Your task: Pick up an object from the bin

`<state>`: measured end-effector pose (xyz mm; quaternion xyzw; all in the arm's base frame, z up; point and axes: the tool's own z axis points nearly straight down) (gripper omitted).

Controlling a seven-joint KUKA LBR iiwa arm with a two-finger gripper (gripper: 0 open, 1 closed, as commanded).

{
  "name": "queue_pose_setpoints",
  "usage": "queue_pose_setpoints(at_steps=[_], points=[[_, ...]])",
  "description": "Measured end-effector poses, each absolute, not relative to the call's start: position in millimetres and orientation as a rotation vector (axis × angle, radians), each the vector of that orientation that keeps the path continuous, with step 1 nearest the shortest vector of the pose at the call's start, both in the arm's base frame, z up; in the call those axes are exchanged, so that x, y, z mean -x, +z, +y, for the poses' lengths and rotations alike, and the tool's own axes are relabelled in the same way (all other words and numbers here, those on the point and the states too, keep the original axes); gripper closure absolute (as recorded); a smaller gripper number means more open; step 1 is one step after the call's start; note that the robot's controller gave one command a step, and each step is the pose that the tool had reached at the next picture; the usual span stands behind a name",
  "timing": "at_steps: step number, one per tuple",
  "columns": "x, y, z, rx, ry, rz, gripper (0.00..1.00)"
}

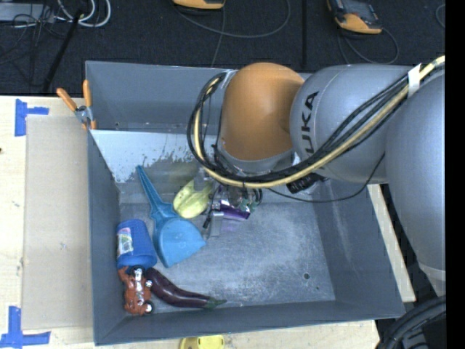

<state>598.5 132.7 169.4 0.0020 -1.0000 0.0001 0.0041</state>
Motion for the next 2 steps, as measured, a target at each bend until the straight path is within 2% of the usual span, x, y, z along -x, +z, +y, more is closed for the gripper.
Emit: queue_pose_setpoints(at_steps=[1,2], points=[[-600.3,174.3,132.2,-0.003,-0.001,-3.141,0.00],[-604.0,130.6,116.0,-0.111,-0.002,-3.145,0.00]])
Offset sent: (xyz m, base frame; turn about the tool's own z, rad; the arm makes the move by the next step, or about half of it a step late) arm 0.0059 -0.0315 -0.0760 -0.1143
